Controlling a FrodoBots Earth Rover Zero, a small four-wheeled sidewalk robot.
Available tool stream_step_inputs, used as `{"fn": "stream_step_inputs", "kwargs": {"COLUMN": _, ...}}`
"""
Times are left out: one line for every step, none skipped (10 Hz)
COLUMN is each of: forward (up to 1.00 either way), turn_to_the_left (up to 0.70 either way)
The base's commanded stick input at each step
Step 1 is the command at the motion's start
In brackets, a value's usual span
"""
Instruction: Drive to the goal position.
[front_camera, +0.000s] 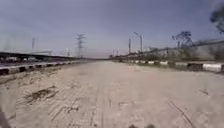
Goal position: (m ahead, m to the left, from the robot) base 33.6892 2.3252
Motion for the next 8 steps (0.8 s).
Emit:
{"fn": "stream_step_inputs", "kwargs": {"forward": 1.0, "turn_to_the_left": 0.0}}
{"fn": "stream_step_inputs", "kwargs": {"forward": 1.0, "turn_to_the_left": 0.0}}
{"fn": "stream_step_inputs", "kwargs": {"forward": 1.0, "turn_to_the_left": 0.0}}
{"fn": "stream_step_inputs", "kwargs": {"forward": 1.0, "turn_to_the_left": 0.07}}
{"fn": "stream_step_inputs", "kwargs": {"forward": 1.0, "turn_to_the_left": 0.19}}
{"fn": "stream_step_inputs", "kwargs": {"forward": 1.0, "turn_to_the_left": 0.15}}
{"fn": "stream_step_inputs", "kwargs": {"forward": 1.0, "turn_to_the_left": 0.11}}
{"fn": "stream_step_inputs", "kwargs": {"forward": 1.0, "turn_to_the_left": 0.07}}
